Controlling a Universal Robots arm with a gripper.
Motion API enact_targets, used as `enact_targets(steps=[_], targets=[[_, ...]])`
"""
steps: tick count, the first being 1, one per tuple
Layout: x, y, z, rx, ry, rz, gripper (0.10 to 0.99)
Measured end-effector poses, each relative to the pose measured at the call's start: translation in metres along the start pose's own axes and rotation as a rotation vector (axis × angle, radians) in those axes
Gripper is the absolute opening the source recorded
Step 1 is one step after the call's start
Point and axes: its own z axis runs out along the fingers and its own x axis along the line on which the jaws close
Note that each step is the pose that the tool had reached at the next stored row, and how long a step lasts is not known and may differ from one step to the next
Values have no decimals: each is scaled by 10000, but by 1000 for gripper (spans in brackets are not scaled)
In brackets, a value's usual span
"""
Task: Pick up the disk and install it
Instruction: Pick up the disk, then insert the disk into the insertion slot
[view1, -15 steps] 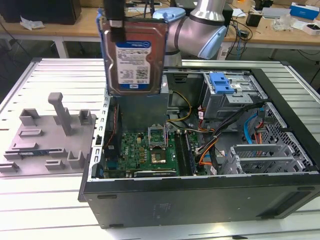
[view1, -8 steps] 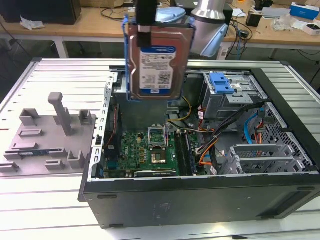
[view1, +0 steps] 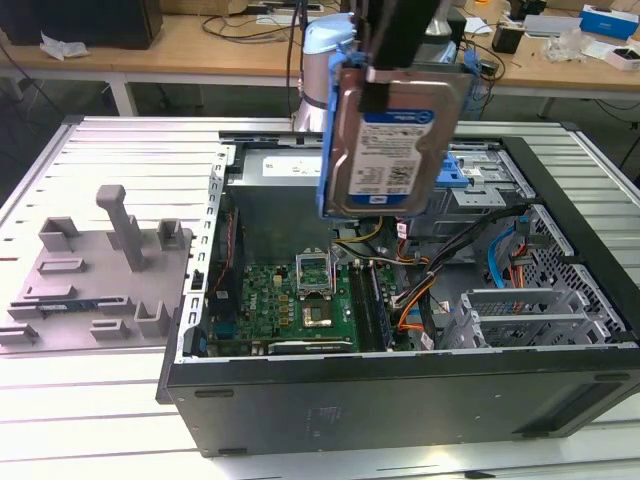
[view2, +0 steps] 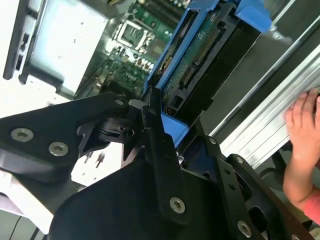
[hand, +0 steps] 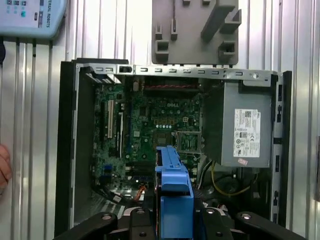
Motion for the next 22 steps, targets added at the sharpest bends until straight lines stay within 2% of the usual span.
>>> enact_targets(steps=[3, 5, 22], targets=[[69, -177, -1, 0, -1, -1, 369], [85, -223, -1, 0, -2, -1, 369], [86, -242, -2, 0, -1, -1, 369]])
